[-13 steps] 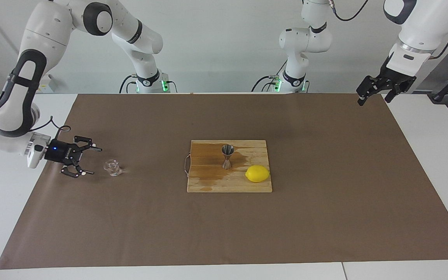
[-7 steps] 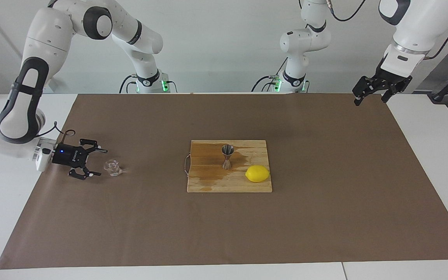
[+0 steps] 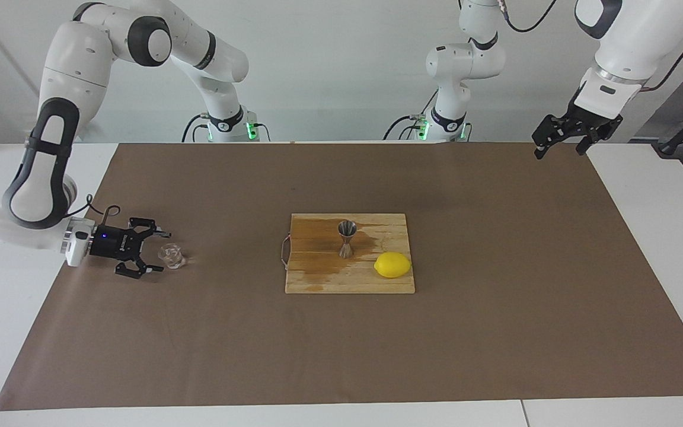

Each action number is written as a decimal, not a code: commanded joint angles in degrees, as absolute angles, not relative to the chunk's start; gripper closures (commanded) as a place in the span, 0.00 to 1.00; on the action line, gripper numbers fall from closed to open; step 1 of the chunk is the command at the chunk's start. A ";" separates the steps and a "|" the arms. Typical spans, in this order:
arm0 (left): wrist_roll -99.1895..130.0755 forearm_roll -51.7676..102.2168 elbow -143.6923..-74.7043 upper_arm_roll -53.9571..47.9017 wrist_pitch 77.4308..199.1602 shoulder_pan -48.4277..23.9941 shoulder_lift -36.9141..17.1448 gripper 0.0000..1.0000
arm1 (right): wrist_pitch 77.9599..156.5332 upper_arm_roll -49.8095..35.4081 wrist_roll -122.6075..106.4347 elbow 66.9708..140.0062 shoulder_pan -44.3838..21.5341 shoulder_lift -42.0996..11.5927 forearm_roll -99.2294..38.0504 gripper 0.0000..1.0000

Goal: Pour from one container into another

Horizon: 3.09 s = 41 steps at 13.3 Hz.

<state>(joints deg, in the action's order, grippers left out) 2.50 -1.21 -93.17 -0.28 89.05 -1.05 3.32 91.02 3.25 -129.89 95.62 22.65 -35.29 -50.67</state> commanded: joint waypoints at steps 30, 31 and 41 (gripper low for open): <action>2.90 -1.49 -94.75 0.88 87.89 -2.11 4.66 0.00 | 91.05 2.99 -131.49 93.96 22.15 -37.62 -51.06 0.31; 2.90 -1.49 -94.75 0.88 87.89 -2.11 4.66 0.00 | 91.05 2.99 -131.48 93.96 22.15 -37.62 -51.06 0.33; 2.90 -1.49 -94.75 0.88 87.89 -2.11 4.66 0.00 | 92.80 3.08 -128.77 93.78 21.62 -36.13 -51.15 0.52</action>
<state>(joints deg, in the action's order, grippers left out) 2.50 -1.21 -93.30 0.30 88.05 -1.45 3.32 91.64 3.11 -130.25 94.43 21.83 -36.74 -50.87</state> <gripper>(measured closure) 0.000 0.502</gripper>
